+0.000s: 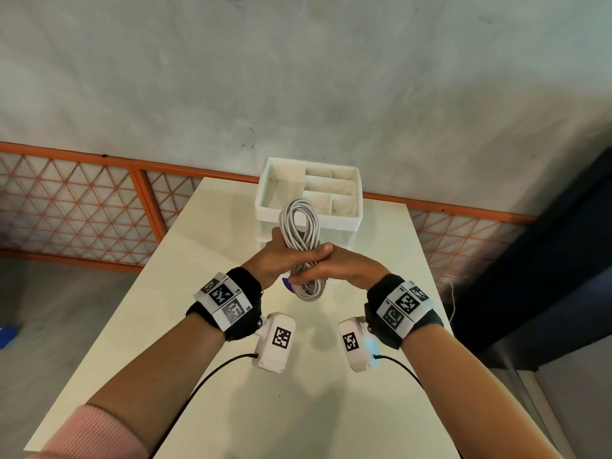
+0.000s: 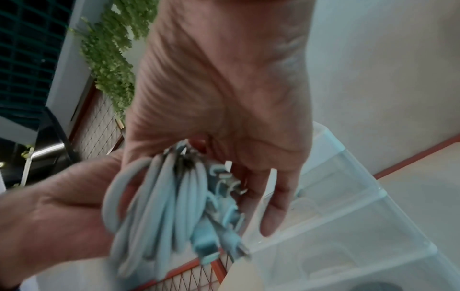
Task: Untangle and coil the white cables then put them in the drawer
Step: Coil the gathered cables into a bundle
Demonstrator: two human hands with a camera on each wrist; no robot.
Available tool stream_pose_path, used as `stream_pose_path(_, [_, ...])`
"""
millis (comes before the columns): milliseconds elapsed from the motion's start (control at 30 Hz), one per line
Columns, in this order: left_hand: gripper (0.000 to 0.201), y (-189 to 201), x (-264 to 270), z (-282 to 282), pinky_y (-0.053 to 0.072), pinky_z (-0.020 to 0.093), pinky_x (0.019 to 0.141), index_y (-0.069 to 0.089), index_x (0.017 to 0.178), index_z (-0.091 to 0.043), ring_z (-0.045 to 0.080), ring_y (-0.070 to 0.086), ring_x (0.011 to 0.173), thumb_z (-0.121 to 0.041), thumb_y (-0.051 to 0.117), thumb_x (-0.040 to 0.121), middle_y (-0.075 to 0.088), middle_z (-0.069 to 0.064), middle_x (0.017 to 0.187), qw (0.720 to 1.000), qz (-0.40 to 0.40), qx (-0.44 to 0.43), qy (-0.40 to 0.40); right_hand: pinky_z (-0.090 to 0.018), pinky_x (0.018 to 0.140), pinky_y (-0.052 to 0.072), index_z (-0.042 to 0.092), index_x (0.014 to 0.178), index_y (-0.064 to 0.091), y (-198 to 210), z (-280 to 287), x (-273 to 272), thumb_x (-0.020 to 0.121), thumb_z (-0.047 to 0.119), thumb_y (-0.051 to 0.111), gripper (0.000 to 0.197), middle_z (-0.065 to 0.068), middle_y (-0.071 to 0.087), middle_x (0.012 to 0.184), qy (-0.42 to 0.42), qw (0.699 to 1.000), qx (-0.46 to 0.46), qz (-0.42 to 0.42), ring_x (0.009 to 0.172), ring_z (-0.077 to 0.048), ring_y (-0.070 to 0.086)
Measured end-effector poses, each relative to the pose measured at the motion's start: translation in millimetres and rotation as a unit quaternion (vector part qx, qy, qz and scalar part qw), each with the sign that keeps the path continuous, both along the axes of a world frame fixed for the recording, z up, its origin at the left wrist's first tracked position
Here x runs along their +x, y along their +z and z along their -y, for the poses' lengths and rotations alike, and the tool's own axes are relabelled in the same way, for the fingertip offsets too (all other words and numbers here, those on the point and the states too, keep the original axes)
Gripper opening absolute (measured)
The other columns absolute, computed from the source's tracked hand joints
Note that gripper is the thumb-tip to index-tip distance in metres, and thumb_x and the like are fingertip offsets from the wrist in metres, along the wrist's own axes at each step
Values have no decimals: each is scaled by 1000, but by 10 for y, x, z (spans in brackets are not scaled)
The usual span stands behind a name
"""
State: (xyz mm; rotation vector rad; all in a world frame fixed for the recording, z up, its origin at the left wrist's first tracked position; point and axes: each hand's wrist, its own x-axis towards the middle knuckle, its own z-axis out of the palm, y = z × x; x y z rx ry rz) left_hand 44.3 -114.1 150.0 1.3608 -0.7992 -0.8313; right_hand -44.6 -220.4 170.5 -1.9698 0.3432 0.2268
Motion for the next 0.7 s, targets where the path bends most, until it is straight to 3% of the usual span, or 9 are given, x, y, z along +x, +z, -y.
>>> stream_pose_path(67, [47,14,2,10,51,23,74,64,96,3,16,68,89,-34,76,71,69,15,91,1000,0,-4,2,-37,99,49,14,106,66,0,-33,12,77,1,71,33,-11,69,106,-23,999,33,19,106,-21,64])
stream_pose_path(167, [52,37,40,29,51,23,74,63,102,7,16,68,88,-32,74,71,69,15,93,1000,-4,-4,5,-41,99,50,7,117,62,-55,-85,32,71,-3,68,47,-25,64,116,-47,994,85,51,113,-31,61])
stream_pose_path(267, [44,20,61,15,52,19,69,61,106,5,13,69,85,-26,72,77,70,13,92,999,-33,-7,-4,-38,98,50,14,123,57,-80,-132,49,73,-5,66,54,-20,63,121,-52,992,100,60,116,-28,58])
stream_pose_path(333, [52,0,46,9,54,21,74,62,109,3,17,70,92,-32,72,72,71,14,97,999,-50,-4,-6,-34,95,52,19,122,58,-93,-154,56,74,-3,69,54,-13,65,118,-59,992,86,65,111,-23,61])
stream_pose_path(433, [40,-18,37,-21,53,19,76,66,98,-7,14,69,89,-36,68,71,73,3,88,996,-83,13,-28,-37,86,57,18,113,62,-148,-188,57,73,0,69,44,-13,69,107,-83,994,37,56,99,-25,65])
stream_pose_path(533, [33,8,62,-67,51,21,78,65,90,-14,13,63,84,-42,66,72,68,-1,81,986,-161,13,-38,-32,57,56,2,93,62,-181,-202,44,70,0,65,23,-17,63,80,-87,995,31,32,68,-24,62])
stream_pose_path(600, [33,3,85,-60,49,31,90,64,98,-17,20,62,96,-39,72,75,64,4,94,971,-235,-32,-7,-27,49,51,3,71,55,-168,-211,42,73,-3,63,10,-12,54,63,-77,996,34,19,51,-18,54])
stream_pose_path(700, [48,-2,114,-47,54,38,90,53,126,-24,24,65,109,-18,67,80,64,7,119,942,-304,-141,39,-23,46,50,6,65,51,-155,-232,43,79,-6,61,21,-6,52,54,-53,997,57,6,43,-12,53])
